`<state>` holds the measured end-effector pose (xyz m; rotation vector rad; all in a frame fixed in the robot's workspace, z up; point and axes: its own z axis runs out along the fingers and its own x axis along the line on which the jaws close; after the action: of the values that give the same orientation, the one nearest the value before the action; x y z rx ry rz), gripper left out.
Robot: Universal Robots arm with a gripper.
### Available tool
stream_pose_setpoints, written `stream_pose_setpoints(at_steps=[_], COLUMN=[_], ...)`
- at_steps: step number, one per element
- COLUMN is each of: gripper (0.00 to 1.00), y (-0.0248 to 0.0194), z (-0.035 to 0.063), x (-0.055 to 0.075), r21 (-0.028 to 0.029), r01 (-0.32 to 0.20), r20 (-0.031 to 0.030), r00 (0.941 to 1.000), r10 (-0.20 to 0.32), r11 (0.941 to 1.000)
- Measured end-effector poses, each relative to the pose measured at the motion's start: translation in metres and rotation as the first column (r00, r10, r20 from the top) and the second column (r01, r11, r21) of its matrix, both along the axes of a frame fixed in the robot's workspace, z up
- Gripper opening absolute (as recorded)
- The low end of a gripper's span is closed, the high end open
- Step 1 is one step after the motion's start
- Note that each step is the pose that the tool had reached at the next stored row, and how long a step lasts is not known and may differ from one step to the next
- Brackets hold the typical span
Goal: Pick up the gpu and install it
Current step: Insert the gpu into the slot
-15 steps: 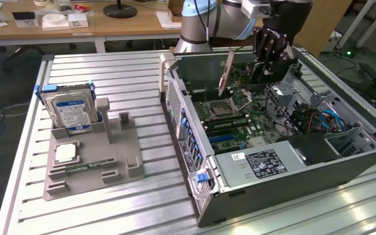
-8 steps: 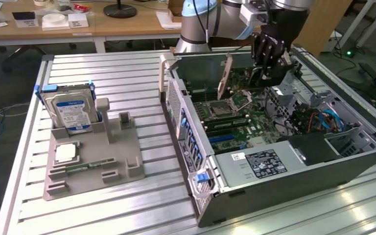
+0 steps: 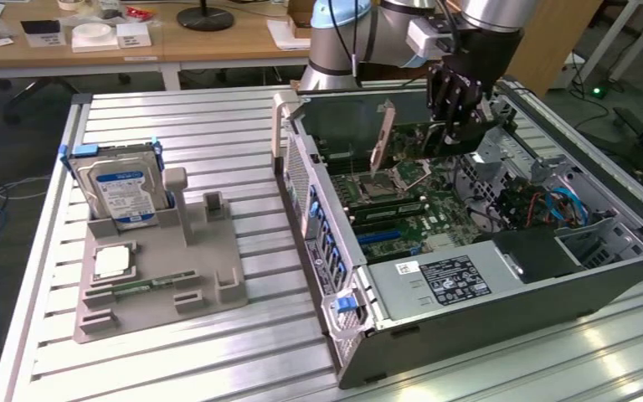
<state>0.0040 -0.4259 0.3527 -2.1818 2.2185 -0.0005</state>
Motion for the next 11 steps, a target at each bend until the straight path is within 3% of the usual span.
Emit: stream_pose_setpoints(at_steps=[4,11], gripper=[0.28,0.28], y=[-0.004,-0.0053], z=[-0.0016,-0.0063], x=[-0.002,-0.012], r21=[0.0028,0.0022], r01=[-0.007,-0.006], r20=[0.0021,0.002], r00=[1.0,1.0], r10=[0.007,0.006], r11=[1.0,1.0])
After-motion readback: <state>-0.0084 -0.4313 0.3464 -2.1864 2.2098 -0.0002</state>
